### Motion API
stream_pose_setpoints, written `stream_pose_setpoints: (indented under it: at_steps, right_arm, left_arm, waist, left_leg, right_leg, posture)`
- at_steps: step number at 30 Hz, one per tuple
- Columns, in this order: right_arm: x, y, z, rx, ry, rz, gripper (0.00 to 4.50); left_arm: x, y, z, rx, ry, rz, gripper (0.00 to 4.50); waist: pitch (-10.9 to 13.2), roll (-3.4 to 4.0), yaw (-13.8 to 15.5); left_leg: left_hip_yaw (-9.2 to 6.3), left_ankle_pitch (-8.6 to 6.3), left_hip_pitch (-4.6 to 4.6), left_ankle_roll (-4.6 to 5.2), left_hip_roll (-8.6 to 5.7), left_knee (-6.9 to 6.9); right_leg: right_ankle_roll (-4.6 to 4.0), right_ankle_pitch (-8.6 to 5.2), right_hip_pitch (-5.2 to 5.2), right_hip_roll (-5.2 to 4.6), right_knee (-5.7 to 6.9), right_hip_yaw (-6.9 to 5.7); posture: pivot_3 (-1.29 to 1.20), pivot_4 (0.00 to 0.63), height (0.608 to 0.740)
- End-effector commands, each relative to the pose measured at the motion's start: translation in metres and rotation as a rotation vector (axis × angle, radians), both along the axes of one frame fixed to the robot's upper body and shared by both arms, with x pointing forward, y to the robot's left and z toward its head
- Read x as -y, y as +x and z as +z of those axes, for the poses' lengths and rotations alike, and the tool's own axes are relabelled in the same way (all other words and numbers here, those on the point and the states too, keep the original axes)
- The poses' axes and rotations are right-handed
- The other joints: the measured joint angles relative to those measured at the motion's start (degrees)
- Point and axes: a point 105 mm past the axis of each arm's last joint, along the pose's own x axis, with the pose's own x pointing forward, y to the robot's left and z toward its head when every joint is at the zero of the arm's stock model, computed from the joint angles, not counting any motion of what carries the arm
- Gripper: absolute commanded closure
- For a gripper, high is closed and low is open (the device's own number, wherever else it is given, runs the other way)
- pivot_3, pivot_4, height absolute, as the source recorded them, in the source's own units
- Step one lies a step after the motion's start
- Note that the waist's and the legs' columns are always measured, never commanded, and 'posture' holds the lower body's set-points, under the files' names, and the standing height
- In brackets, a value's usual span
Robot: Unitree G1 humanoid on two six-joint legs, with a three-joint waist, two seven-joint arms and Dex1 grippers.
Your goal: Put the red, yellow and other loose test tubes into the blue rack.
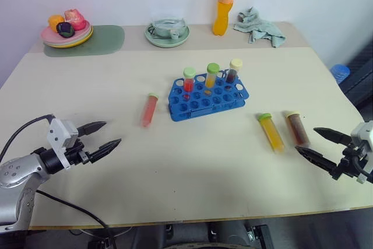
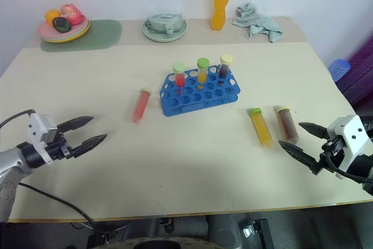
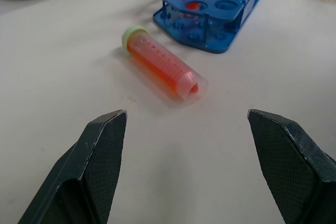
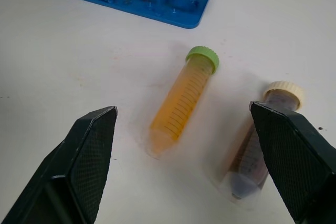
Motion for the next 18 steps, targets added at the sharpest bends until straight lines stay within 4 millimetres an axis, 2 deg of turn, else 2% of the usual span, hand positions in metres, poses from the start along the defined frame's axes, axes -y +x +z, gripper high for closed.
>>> stream_pose_setpoints:
  at_steps: [1,10,18]
  right_arm:
    - [0.004,0.000,0.009,0.027,-0.022,-0.009,0.34]
    - [-0.008,0.009,0.010,0.043,0.004,-0.002,0.34]
    - [-0.009,0.013,0.010,0.056,0.007,-0.007,0.34]
  left_arm:
    - [0.008,-0.002,0.011,0.020,-0.004,-0.049,0.77]
    - [0.020,-0.003,0.015,0.027,-0.048,-0.095,0.77]
    - [0.024,-0.003,0.016,0.031,-0.059,-0.123,0.77]
  waist:
    - [0.00,0.00,0.02]
    - [-0.01,0.01,0.33]
    - [-0.01,0.01,0.76]
  left_leg:
    - [0.00,0.00,0.00,0.00,0.00,0.00]
    - [0.00,0.00,0.00,0.00,0.00,0.01]
    - [0.01,0.00,0.00,0.00,-0.01,0.02]
  right_leg:
    - [0.00,0.00,0.00,-0.01,0.00,0.00]
    - [-0.04,0.03,0.00,-0.02,-0.01,0.01]
    - [-0.05,0.03,0.01,-0.02,-0.01,0.01]
  posture:
    - [0.00,0.150,0.740]
    - [0.00,0.150,0.740]
    - [0.00,0.150,0.740]
